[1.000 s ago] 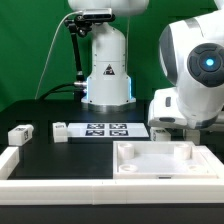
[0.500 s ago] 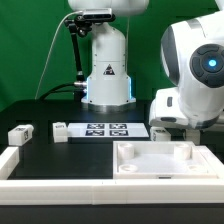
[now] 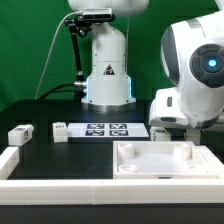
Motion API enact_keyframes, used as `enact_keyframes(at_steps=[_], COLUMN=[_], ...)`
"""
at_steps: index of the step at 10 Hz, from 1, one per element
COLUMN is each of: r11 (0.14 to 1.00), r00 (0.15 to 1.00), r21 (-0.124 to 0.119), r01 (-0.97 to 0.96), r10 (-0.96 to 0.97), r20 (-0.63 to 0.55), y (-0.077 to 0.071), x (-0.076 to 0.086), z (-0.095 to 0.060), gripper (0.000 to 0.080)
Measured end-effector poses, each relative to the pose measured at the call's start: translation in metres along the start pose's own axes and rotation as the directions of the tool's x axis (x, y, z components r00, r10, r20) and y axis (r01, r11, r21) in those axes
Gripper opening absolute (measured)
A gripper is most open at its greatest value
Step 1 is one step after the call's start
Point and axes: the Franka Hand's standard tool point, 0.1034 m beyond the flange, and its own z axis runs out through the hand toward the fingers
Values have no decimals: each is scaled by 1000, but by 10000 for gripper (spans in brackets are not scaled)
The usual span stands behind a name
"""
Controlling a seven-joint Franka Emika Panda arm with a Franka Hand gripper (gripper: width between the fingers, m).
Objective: Assemble one leg
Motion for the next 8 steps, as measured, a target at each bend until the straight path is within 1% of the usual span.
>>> enact_keyframes(at_steps=[1, 4, 5, 6, 7, 8], r11=[1000, 1000, 1000, 1000, 1000, 999], r00=[1000, 999, 998, 1000, 999, 990], r21=[0, -10, -7, 7, 9, 27], r01=[0, 4, 10, 11, 12, 18], r10=[0, -4, -10, -11, -12, -14], r20=[2, 47, 55, -7, -36, -144], y=[0, 5, 4, 0, -1, -6], x=[-1, -30, -36, -26, -25, -19], z=[-1, -41, -59, -58, -57, -62], gripper=[287, 288, 288, 288, 288, 289])
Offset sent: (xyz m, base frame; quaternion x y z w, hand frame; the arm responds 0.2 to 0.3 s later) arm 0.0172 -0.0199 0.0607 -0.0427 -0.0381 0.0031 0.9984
